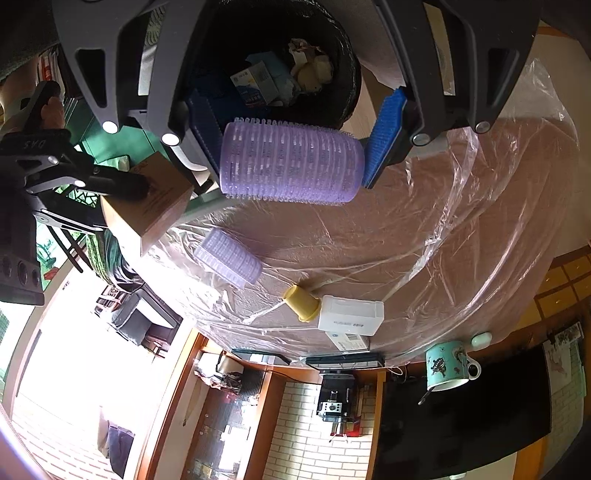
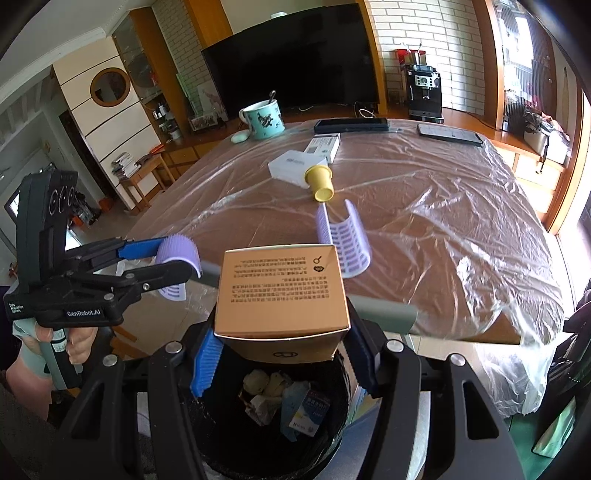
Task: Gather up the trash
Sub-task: 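Carry the purple roller and tan box over to the black bin with both tools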
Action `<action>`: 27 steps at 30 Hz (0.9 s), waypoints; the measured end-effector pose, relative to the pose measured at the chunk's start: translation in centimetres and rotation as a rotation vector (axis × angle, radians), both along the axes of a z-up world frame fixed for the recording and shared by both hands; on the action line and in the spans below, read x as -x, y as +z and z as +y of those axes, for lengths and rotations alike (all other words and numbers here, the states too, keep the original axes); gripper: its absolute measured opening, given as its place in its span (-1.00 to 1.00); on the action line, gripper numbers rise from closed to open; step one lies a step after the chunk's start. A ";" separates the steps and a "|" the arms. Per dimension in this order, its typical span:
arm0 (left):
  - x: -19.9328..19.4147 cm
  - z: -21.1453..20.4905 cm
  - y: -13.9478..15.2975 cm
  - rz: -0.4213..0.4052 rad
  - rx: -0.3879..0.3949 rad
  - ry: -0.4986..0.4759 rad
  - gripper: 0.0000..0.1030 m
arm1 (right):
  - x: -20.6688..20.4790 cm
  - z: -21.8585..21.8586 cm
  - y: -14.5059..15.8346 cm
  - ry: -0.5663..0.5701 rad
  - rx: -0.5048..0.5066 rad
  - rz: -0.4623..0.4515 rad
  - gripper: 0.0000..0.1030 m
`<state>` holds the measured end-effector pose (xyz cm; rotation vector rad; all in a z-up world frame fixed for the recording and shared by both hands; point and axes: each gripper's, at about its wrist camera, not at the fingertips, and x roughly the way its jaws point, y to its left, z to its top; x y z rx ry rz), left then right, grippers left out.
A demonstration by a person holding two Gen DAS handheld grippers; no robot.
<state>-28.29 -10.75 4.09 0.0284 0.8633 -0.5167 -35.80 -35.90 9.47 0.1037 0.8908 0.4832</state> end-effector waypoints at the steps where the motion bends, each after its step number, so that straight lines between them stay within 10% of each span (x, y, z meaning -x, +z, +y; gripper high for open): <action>1: 0.2 -0.1 0.0 -0.001 -0.002 -0.004 0.38 | 0.1 0.1 -0.1 0.003 -0.001 0.004 0.14; 27: 3.2 -0.5 -2.7 0.057 -0.056 -0.050 0.38 | 2.6 1.2 -2.9 0.041 0.054 0.088 0.14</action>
